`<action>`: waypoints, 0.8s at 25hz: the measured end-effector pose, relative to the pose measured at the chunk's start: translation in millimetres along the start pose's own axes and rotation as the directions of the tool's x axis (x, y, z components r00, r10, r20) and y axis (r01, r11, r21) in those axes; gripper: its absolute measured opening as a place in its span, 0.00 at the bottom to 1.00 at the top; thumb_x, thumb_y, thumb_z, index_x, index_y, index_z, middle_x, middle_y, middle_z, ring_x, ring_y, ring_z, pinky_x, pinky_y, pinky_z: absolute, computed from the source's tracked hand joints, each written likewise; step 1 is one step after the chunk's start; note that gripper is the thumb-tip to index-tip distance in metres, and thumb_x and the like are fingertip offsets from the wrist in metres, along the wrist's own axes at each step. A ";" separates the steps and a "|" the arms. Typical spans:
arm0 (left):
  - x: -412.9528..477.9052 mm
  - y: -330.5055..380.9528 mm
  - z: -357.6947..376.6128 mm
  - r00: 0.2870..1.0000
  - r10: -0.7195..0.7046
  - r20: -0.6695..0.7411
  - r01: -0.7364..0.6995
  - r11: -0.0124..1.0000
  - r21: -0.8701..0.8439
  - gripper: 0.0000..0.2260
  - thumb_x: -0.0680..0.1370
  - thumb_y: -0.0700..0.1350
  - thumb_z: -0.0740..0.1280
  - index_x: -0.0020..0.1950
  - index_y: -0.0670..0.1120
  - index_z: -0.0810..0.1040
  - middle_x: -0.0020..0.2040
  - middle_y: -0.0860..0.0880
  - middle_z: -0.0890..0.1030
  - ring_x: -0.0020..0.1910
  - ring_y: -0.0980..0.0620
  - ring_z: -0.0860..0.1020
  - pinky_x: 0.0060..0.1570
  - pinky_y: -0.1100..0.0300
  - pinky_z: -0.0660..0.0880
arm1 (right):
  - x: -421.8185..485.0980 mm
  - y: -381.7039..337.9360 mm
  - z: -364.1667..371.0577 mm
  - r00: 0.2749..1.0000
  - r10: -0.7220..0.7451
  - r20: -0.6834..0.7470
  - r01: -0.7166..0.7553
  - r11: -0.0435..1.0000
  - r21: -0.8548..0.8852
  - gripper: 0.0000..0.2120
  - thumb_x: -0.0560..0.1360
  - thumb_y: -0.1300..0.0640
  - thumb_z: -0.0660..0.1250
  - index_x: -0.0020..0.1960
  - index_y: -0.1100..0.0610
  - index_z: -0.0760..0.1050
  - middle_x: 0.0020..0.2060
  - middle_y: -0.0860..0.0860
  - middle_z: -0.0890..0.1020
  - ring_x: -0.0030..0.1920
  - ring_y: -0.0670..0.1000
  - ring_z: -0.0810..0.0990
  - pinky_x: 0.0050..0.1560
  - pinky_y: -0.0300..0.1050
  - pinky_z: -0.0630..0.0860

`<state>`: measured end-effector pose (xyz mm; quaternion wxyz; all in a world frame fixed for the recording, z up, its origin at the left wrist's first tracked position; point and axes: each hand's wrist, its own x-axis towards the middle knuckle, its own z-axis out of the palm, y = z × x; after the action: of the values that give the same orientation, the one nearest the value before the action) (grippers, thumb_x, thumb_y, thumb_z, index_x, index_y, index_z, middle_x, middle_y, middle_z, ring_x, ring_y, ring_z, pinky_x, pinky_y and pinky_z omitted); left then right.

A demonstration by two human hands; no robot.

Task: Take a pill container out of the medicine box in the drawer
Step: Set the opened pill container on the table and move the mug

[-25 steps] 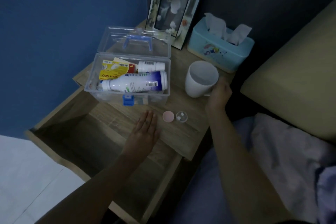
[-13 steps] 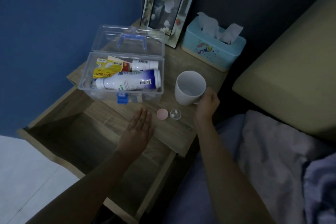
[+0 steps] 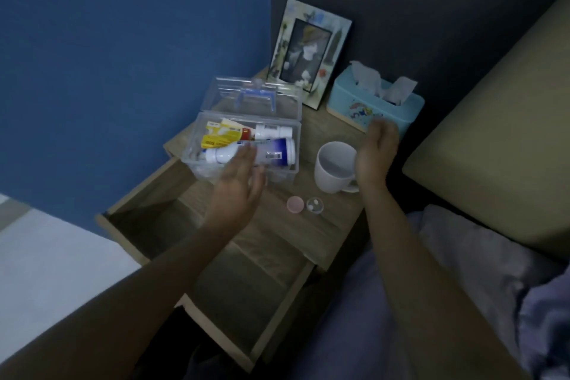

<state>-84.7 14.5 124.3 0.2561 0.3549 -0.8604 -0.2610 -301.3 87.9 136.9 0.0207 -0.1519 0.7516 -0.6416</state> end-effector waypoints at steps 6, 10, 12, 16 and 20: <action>55.5 -71.1 -28.1 0.938 -0.344 -0.042 0.344 0.939 -0.017 0.22 0.82 0.47 0.54 0.72 0.36 0.63 0.72 0.35 0.67 0.71 0.39 0.65 0.70 0.49 0.61 | 34.5 -28.6 90.8 0.915 0.001 0.404 0.112 0.960 -0.255 0.17 0.78 0.56 0.54 0.31 0.54 0.66 0.32 0.52 0.73 0.35 0.50 0.72 0.36 0.42 0.61; 69.7 -101.5 -19.4 0.850 -0.526 0.025 0.522 0.835 -0.174 0.25 0.82 0.51 0.53 0.75 0.39 0.57 0.74 0.36 0.63 0.73 0.39 0.61 0.71 0.47 0.58 | 56.2 -6.5 136.5 0.832 0.355 0.427 -0.107 0.857 -0.505 0.27 0.78 0.43 0.51 0.62 0.65 0.71 0.60 0.65 0.75 0.59 0.61 0.75 0.59 0.49 0.71; 72.1 -103.6 -15.0 0.818 -0.573 0.055 0.565 0.781 -0.266 0.26 0.82 0.55 0.50 0.76 0.42 0.58 0.74 0.38 0.64 0.73 0.39 0.61 0.70 0.48 0.58 | 60.6 1.0 146.2 0.789 0.454 0.414 -0.186 0.819 -0.543 0.33 0.77 0.39 0.49 0.70 0.64 0.63 0.68 0.64 0.69 0.65 0.62 0.71 0.66 0.52 0.69; 76.8 -103.2 -15.8 0.745 -0.662 0.076 0.645 0.687 -0.336 0.29 0.80 0.61 0.46 0.70 0.43 0.68 0.71 0.38 0.69 0.70 0.40 0.66 0.68 0.49 0.60 | 66.7 0.1 152.6 0.718 0.480 0.503 -0.322 0.871 -0.372 0.33 0.76 0.36 0.50 0.67 0.60 0.68 0.67 0.60 0.71 0.63 0.58 0.73 0.68 0.53 0.68; 80.5 -110.4 -18.9 0.707 -0.688 0.163 0.686 0.610 -0.397 0.35 0.77 0.66 0.40 0.71 0.47 0.68 0.73 0.42 0.68 0.72 0.43 0.65 0.73 0.47 0.58 | 71.0 -20.6 145.6 0.671 0.467 0.576 -0.507 0.856 -0.103 0.33 0.75 0.33 0.52 0.69 0.56 0.66 0.67 0.58 0.72 0.65 0.56 0.73 0.68 0.55 0.70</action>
<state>-69.9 -118.0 89.1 0.2103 0.5923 -0.5778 -0.5206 -331.9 -72.4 143.0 0.4245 -0.1337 0.6996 -0.5590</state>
